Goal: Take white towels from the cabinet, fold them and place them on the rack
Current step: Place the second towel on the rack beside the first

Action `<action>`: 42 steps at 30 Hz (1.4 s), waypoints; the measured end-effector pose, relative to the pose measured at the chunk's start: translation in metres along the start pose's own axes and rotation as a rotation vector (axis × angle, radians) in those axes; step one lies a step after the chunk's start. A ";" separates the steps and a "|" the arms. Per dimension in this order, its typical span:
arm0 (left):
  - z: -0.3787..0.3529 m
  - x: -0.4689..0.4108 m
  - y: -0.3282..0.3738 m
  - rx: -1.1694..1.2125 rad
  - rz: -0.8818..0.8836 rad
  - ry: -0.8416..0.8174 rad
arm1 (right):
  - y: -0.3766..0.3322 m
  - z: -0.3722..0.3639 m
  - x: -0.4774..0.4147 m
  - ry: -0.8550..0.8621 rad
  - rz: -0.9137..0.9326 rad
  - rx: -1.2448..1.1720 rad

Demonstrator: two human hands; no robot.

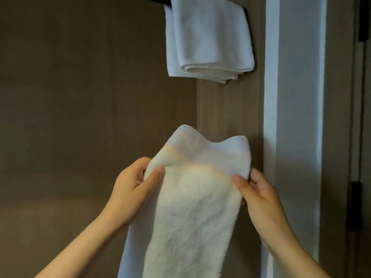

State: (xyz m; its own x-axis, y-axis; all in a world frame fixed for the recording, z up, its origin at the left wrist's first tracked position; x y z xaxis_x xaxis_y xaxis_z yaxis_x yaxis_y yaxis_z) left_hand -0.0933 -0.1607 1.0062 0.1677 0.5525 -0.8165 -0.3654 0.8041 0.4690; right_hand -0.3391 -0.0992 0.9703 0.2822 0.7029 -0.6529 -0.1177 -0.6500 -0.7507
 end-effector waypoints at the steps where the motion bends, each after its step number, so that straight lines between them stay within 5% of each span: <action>1: 0.010 0.001 -0.001 -0.009 0.010 0.012 | 0.000 -0.009 -0.004 -0.019 0.004 -0.019; 14: 0.133 0.002 -0.015 -0.189 0.083 0.180 | -0.028 -0.142 -0.065 -0.315 0.174 -0.079; 19: 0.164 -0.021 -0.013 -0.017 0.126 0.249 | -0.057 -0.173 -0.097 -0.328 0.294 -0.168; 26: 0.193 -0.059 -0.005 0.019 0.007 0.328 | -0.089 -0.188 -0.133 -0.178 0.425 -0.165; 33: 0.194 -0.095 0.021 -0.077 -0.239 0.213 | -0.132 -0.191 -0.144 -0.148 0.834 0.189; 42: 0.200 -0.136 0.052 -0.179 -0.390 0.211 | -0.164 -0.157 -0.175 -0.094 0.874 0.324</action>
State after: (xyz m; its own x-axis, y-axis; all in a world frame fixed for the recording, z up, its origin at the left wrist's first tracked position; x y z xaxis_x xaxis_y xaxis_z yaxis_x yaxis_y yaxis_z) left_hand 0.0485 -0.1501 1.2091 0.1407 0.1455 -0.9793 -0.4674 0.8817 0.0639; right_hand -0.2193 -0.1615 1.2234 -0.1076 0.0327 -0.9937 -0.5155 -0.8565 0.0277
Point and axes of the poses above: each hand's wrist, its own x-axis away from the middle knuckle, its own z-axis out of the back of the hand, y = z × x, the point moved 5 cm from there along -x, towards the middle knuckle, and after that the axes turned 3 degrees about -y, right-handed, at the moved point
